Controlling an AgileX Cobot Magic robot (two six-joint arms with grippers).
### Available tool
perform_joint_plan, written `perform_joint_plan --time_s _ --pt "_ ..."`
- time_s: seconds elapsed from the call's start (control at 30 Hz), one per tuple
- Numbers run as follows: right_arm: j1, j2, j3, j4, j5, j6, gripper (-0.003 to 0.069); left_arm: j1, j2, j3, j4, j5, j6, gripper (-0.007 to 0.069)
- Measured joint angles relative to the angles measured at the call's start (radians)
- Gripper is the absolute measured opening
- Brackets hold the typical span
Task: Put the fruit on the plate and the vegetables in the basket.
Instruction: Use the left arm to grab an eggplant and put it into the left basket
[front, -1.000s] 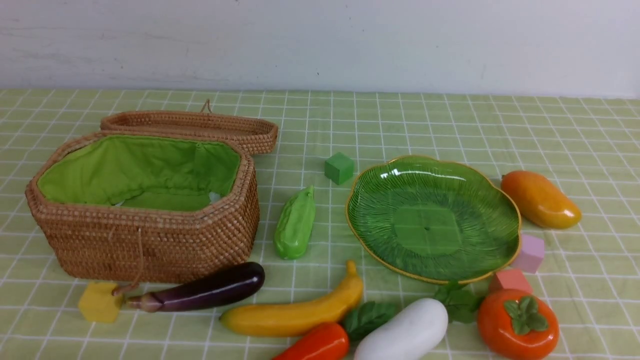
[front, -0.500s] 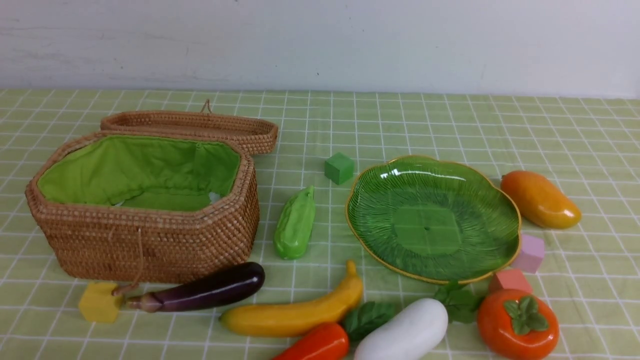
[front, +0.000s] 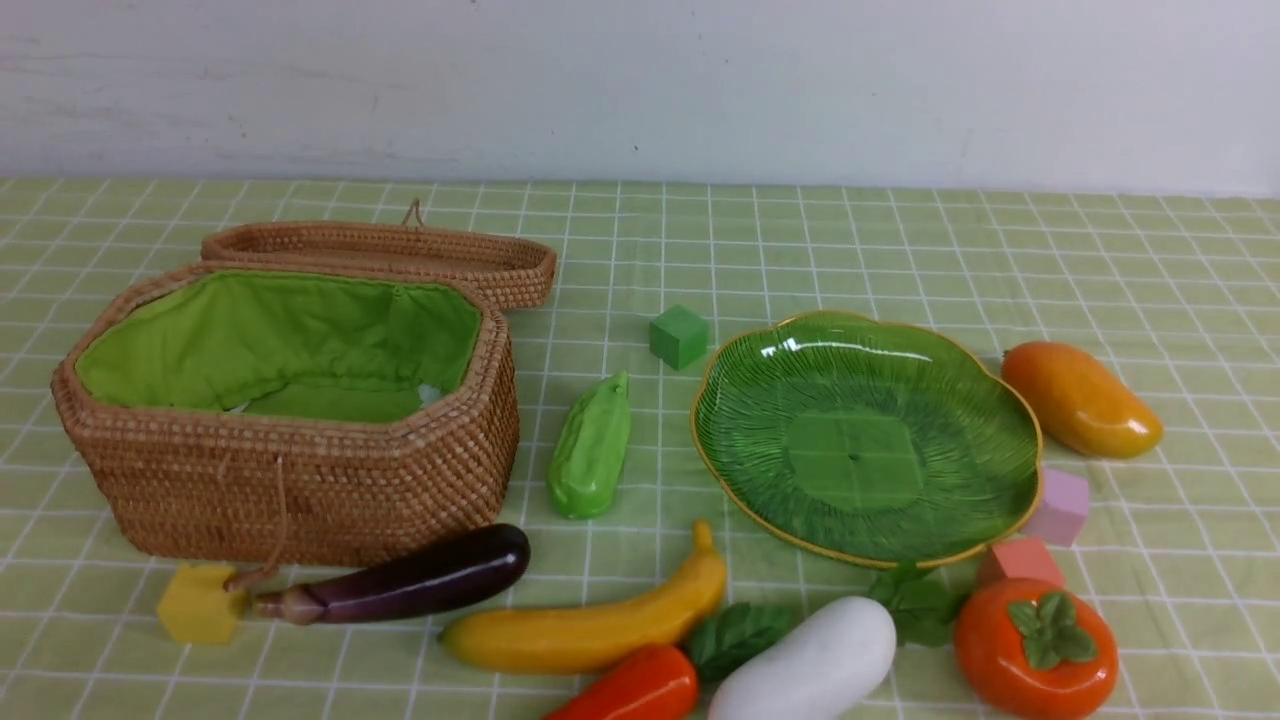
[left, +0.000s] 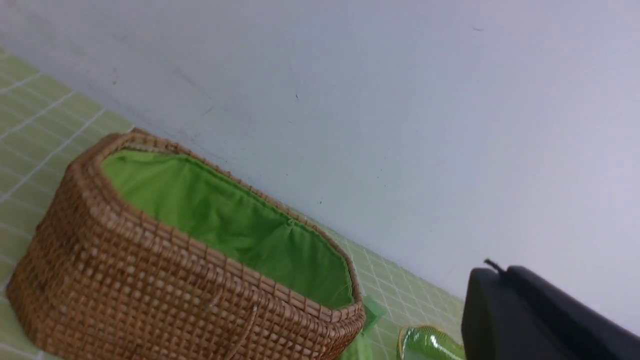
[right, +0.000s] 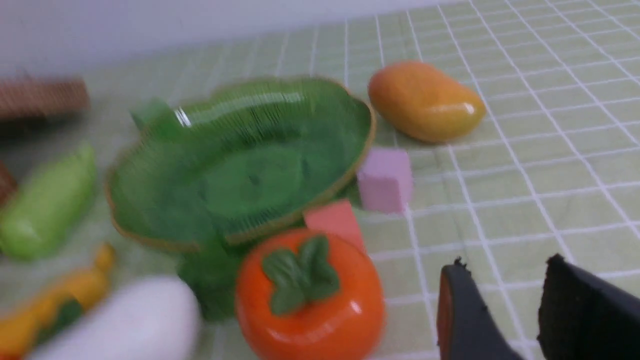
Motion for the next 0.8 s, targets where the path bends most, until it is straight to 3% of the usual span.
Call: perform_joint_plan --time_s 0.17,0.27,0.33,0.37,0.4,0.43,0.5,0.67,0.8 --pt "0.0 0.0 0.0 0.178 -0.179 0.107 0.024 0.0 0.131 -0.118 0.01 0.152 0.169 -0.0013" --pt "0.001 0.0 -0.015 0.206 -0.166 0.133 0.0216 -0.003 0.204 -0.147 0.013 0.202 0.292 -0.0013" --pt "0.011 0.002 -0.069 0.197 -0.07 0.132 0.0167 -0.026 0.271 -0.175 0.0 0.232 0.382 -0.0013" --pt "0.033 0.032 -0.159 0.171 0.062 0.104 0.009 -0.064 0.32 -0.203 -0.018 0.254 0.44 -0.0013" --pt "0.036 0.032 -0.171 0.167 0.077 0.099 0.009 -0.07 0.335 -0.211 -0.021 0.257 0.447 -0.0013" --pt "0.056 0.073 -0.243 0.15 0.184 0.058 0.0033 -0.115 0.392 -0.239 -0.025 0.282 0.494 -0.0013" --pt "0.097 0.149 -0.395 0.131 0.342 -0.048 -0.0013 -0.187 0.483 -0.28 -0.021 0.307 0.558 -0.0013" --pt "0.15 0.292 -0.622 0.123 0.608 -0.24 -0.0019 -0.293 0.672 -0.309 -0.012 0.252 0.637 -0.0013" --pt "0.155 0.371 -0.743 0.123 0.744 -0.354 -0.0018 -0.31 0.852 -0.354 0.002 0.212 0.671 -0.0013"
